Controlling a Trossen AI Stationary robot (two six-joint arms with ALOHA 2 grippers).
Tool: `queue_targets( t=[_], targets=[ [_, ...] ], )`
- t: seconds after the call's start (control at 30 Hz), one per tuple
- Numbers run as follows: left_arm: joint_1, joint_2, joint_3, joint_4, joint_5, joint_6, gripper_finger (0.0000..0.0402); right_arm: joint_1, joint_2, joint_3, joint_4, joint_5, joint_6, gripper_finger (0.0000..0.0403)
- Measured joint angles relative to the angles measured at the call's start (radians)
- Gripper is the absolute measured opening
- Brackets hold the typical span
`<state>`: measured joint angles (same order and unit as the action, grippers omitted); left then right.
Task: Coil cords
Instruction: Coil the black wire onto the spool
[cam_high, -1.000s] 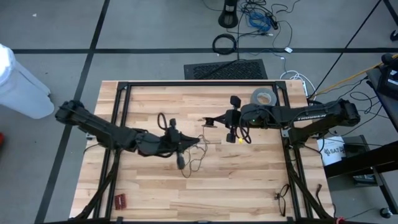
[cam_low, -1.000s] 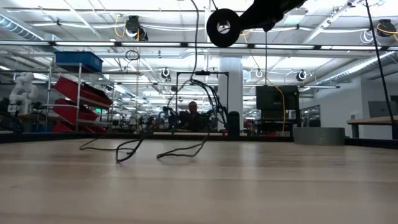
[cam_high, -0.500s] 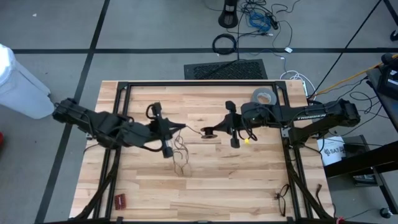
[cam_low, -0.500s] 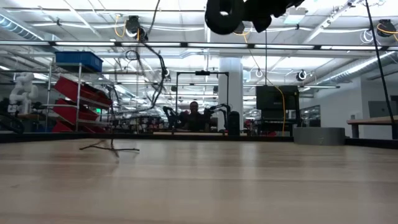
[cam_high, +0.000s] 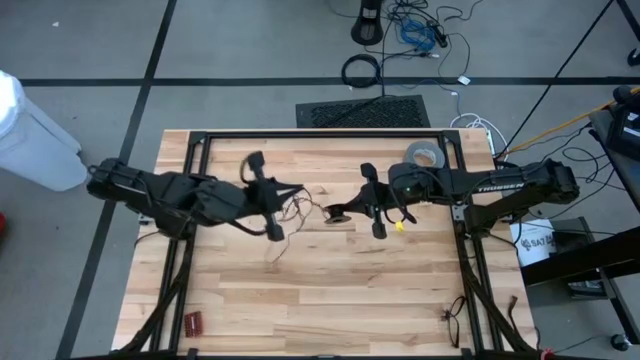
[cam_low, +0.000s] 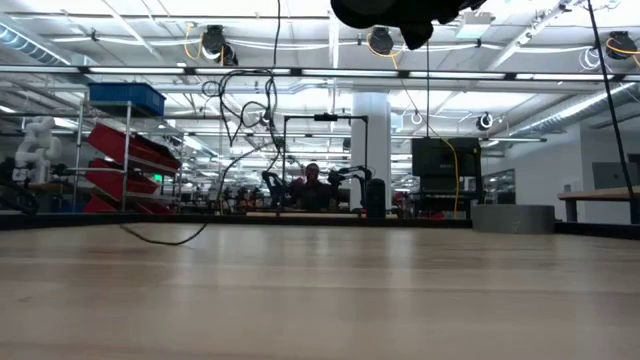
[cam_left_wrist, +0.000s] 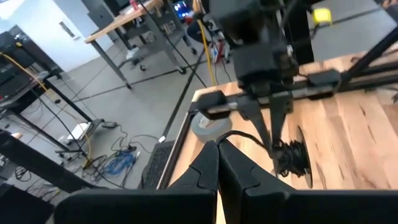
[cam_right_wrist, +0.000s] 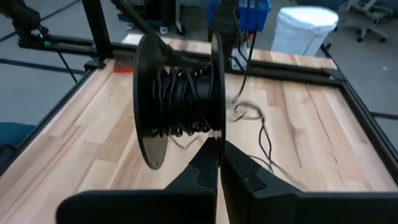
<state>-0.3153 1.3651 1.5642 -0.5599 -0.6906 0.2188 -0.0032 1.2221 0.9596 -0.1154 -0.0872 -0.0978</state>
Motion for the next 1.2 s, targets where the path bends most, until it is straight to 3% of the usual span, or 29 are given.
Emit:
queue_targets(
  t=[0.3,0.63,0.73,0.83,1.0,1.1,1.2],
  targets=[
    [-0.002,0.118,0.0,0.001,0.005,-0.012,0.0002,0.0,0.005,0.0,-0.012,0.007,0.032,0.0],
    [-0.006,0.192,0.0,-0.077,0.005,-0.264,0.001,-0.017,0.037,0.0,-0.136,0.009,0.038,0.0],
    [-0.009,0.2,0.0,-0.141,0.029,-0.357,0.0047,-0.017,0.033,0.0,-0.16,0.009,0.045,0.0],
    [-0.023,0.199,0.0,-0.177,0.072,-0.458,0.0109,-0.017,0.031,0.0,-0.159,0.009,0.049,0.0],
    [-0.072,0.199,0.0,-0.189,-0.043,-0.499,0.0211,-0.017,0.031,0.0,-0.159,0.009,0.037,0.0],
    [-0.092,0.199,0.0,-0.167,-0.099,-0.499,0.0244,-0.023,0.031,0.0,-0.159,0.006,0.036,0.0],
    [-0.111,0.204,-0.004,-0.103,-0.103,-0.473,0.0252,-0.033,0.031,0.0,-0.16,0.008,0.034,0.0]
  ],
)
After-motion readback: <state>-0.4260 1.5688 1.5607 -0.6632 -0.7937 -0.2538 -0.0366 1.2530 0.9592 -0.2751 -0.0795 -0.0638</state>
